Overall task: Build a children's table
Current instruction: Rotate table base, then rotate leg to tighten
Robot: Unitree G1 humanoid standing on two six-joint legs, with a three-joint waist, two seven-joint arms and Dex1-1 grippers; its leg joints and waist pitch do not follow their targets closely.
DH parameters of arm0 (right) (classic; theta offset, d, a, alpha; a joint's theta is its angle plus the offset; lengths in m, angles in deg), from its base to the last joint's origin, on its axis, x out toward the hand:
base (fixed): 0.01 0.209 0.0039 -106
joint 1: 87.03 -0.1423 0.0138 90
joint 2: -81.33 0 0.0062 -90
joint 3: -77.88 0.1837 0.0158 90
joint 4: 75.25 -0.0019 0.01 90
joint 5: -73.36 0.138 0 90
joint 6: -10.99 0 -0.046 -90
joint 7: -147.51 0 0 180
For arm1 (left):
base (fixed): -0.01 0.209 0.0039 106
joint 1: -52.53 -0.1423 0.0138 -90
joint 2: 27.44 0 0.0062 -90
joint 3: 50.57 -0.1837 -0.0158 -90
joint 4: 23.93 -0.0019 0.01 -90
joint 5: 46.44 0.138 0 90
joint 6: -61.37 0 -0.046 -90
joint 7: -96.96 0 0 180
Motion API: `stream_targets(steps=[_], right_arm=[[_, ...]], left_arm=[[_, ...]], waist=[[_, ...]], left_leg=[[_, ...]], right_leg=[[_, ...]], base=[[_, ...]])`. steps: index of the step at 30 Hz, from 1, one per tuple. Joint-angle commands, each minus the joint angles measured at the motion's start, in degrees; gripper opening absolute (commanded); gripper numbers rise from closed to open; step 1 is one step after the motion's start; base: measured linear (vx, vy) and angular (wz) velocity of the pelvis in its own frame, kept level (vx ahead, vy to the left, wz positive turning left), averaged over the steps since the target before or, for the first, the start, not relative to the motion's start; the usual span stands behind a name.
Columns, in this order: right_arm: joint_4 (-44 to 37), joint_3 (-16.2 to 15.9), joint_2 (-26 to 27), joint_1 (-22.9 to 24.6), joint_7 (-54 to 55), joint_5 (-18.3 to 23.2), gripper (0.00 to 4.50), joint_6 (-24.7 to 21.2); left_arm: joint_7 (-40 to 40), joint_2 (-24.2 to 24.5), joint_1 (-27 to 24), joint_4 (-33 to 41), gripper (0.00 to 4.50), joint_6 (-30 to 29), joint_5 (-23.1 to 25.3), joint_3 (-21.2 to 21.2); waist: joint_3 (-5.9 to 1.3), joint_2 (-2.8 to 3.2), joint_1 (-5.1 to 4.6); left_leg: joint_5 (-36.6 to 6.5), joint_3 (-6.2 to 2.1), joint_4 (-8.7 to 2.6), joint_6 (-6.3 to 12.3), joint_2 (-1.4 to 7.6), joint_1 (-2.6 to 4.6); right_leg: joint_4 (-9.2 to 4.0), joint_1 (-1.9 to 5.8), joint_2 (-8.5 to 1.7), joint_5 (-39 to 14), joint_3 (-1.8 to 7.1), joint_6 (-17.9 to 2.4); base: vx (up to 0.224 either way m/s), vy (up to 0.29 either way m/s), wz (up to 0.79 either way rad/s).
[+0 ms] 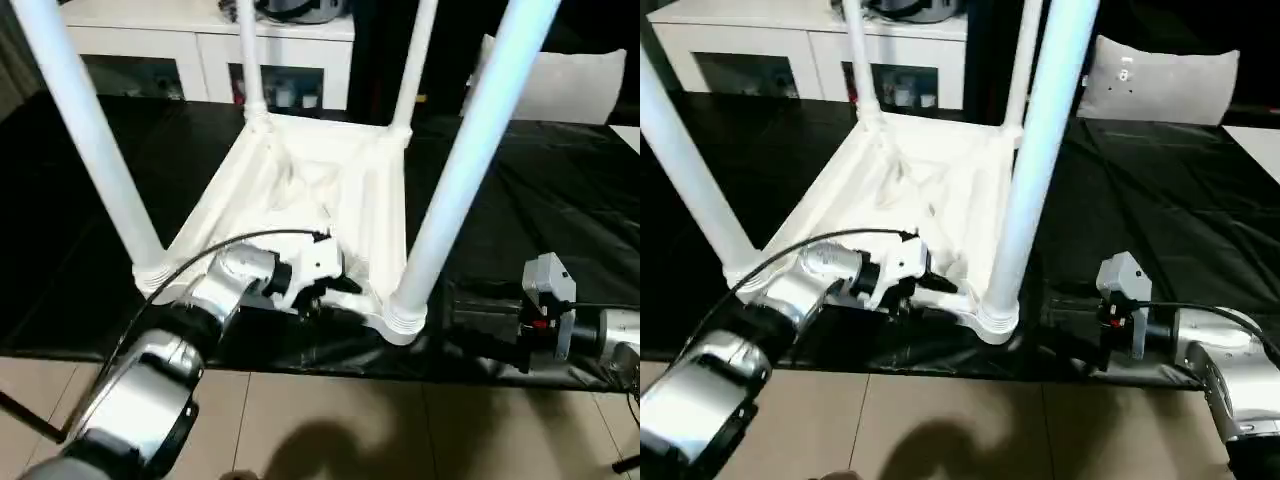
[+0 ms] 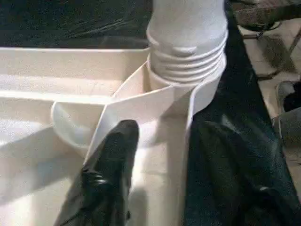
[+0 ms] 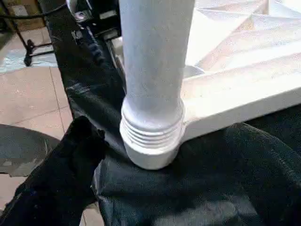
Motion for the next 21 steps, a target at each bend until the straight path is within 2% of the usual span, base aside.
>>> stream_targets(steps=[1, 5, 11, 19, 21], right_arm=[[-1.6, -0.3, -0.7, 0.1, -0.5, 0.7, 4.5, -1.1], [-1.9, -0.7, -0.6, 0.3, -0.7, 0.7, 4.5, -1.4], [-1.8, -1.2, -0.1, 0.1, -0.8, 0.5, 4.5, -1.6], [-0.8, -1.7, 0.1, -0.6, -1.4, 0.4, 4.5, -1.5], [-0.4, -2.0, 0.1, -0.9, -1.7, 0.4, 4.5, -1.4]], left_arm=[[-0.8, -0.4, 1.7, -2.4, 1.93, 1.4, 1.6, 0.3], [-0.3, -0.4, 2.0, -3.7, 1.63, 2.1, 2.1, -0.1], [1.5, -0.6, 2.5, -6.0, 1.13, 3.4, 3.3, -0.3], [0.8, -0.9, 3.2, -8.1, 0.54, 3.4, 5.2, -0.7], [1.5, -0.8, 3.5, -8.6, 0.25, 2.4, 5.8, -0.9]], waist=[[-4.13, -0.82, 0.36], [-4.12, -0.72, 0.48], [-4.01, -0.86, 0.5], [-3.89, -0.94, 0.47], [-3.82, -0.97, 0.47]], left_leg=[[-8.9, -0.12, -3.63, 5.45, 0.94, -0.23], [-9.1, -0.21, -3.74, 5.26, 1.16, -0.25], [-9.4, -0.21, -3.77, 4.94, 1.02, -0.28], [-9.8, -0.19, -3.81, 5.02, 1.01, -0.2], [-10.3, -0.17, -3.77, 4.89, 0.91, -0.18]], right_leg=[[-5.23, 3.72, -3.24, -23.4, 2.36, -4.9], [-5.03, 3.77, -3.5, -22.0, 2.43, -5.9], [-5.37, 3.8, -3.55, -24.2, 2.33, -4.9], [-5.57, 3.69, -3.59, -25.2, 2.28, -4.7], [-5.75, 3.71, -3.63, -26.6, 2.16, -4.3]], base=[[0.0, 0.0, 0.0], [0.0, 0.0, 0.0], [0.0, 0.0, 0.0], [0.0, 0.0, 0.0], [0.0, 0.0, 0.0]])
